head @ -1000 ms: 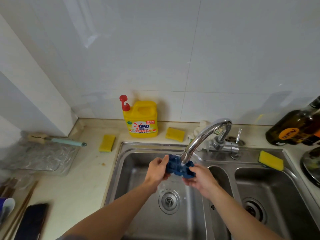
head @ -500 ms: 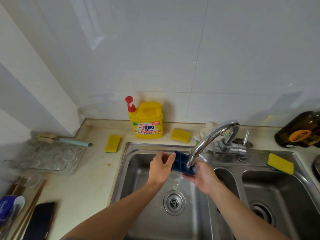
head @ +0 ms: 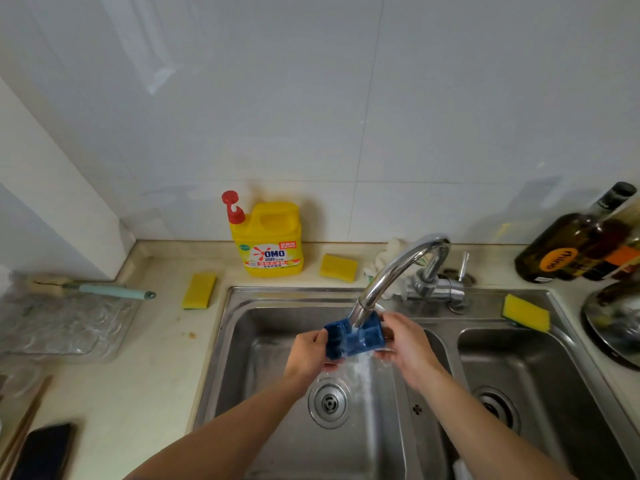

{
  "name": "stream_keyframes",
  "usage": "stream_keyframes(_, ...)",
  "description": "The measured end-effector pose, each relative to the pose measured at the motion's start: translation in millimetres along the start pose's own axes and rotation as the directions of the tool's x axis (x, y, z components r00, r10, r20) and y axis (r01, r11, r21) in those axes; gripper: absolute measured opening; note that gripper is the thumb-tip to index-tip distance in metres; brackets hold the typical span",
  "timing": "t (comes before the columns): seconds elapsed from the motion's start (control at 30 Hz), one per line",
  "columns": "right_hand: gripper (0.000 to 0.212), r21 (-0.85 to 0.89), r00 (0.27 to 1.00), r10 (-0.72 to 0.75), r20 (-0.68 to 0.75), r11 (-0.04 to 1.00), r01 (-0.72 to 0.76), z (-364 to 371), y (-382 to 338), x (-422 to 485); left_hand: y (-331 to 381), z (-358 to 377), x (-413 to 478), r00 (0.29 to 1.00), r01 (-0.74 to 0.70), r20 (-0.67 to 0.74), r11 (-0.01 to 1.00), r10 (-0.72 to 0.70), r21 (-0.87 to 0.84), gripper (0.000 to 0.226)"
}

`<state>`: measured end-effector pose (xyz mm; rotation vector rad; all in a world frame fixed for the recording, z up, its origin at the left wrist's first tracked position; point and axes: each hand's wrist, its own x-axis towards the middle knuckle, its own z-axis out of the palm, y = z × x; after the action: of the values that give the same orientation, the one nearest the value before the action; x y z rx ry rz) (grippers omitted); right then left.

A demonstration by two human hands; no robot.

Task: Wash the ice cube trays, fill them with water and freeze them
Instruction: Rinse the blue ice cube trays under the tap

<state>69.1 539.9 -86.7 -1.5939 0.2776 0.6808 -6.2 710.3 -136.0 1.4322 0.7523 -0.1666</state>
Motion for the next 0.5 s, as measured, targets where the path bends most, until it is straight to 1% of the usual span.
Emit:
stream_keyframes(0.13,0.018,-0.083,0.997,-0.043,-0.065,0.996,0.038,-14.0,2.3,-6.7,-5.4,17.5,1.9,0.996,0.06,0.07,0.997,-0.056,-0.051,0.031)
stream_keyframes(0.2,0.016,-0.096,0.994,-0.046,-0.099,0.995,0.036,-20.1,2.7,-9.3,-6.9,22.6,1.5,0.992,0.055,0.112,0.998,-0.051,-0.036,0.029)
stream_keyframes(0.27,0.016,-0.104,0.994,-0.041,-0.104,0.994,0.03,-24.8,3.1,-10.9,-6.6,26.6,-0.1,0.99,0.039,0.139,0.998,-0.033,-0.039,0.026)
stream_keyframes(0.4,0.016,-0.105,0.995,-0.037,-0.089,0.994,0.027,-27.0,2.8,-14.3,-2.9,29.7,-3.7,0.992,0.076,0.109,0.995,-0.07,-0.058,0.024)
stream_keyframes(0.5,0.016,-0.101,0.997,-0.033,-0.076,0.995,0.025,-23.4,2.2,-16.3,-0.2,25.6,-8.1,0.997,0.058,0.059,0.997,-0.055,-0.052,0.024)
